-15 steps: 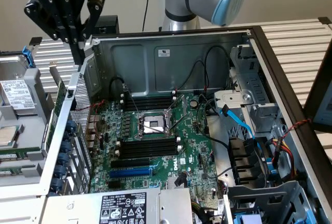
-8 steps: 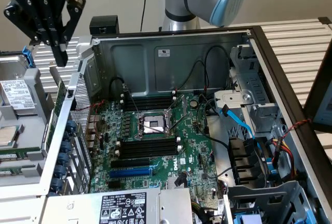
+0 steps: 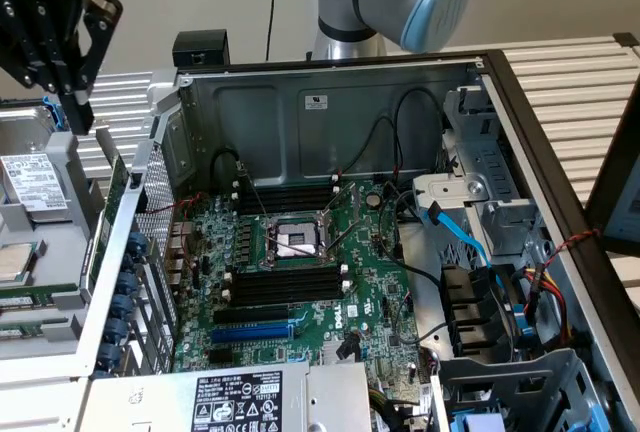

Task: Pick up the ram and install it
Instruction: 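Reach for the ram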

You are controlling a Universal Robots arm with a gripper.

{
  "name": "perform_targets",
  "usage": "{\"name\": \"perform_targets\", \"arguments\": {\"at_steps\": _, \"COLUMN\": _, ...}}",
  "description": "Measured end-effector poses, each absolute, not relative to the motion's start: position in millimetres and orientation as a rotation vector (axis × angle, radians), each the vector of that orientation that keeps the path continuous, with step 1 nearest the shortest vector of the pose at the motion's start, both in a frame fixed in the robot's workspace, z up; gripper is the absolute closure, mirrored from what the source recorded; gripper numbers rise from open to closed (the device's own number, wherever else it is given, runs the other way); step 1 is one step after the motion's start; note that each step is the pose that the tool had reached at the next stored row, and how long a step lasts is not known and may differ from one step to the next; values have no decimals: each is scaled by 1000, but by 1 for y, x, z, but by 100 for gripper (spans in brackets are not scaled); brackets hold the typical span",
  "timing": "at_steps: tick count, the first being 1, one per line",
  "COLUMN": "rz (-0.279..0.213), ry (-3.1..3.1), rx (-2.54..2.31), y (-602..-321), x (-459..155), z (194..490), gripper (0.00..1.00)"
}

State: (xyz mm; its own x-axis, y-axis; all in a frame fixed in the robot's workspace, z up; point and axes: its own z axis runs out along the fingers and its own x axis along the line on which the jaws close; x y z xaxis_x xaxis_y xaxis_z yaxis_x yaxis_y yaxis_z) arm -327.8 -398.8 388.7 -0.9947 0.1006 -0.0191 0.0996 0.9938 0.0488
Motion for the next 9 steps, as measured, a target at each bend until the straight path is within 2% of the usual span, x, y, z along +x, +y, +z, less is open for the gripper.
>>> {"name": "perform_targets", "arguments": {"at_steps": 9, "rz": 75, "ry": 3115, "rx": 157, "y": -399, "x": -369, "z": 385, "gripper": 90}}
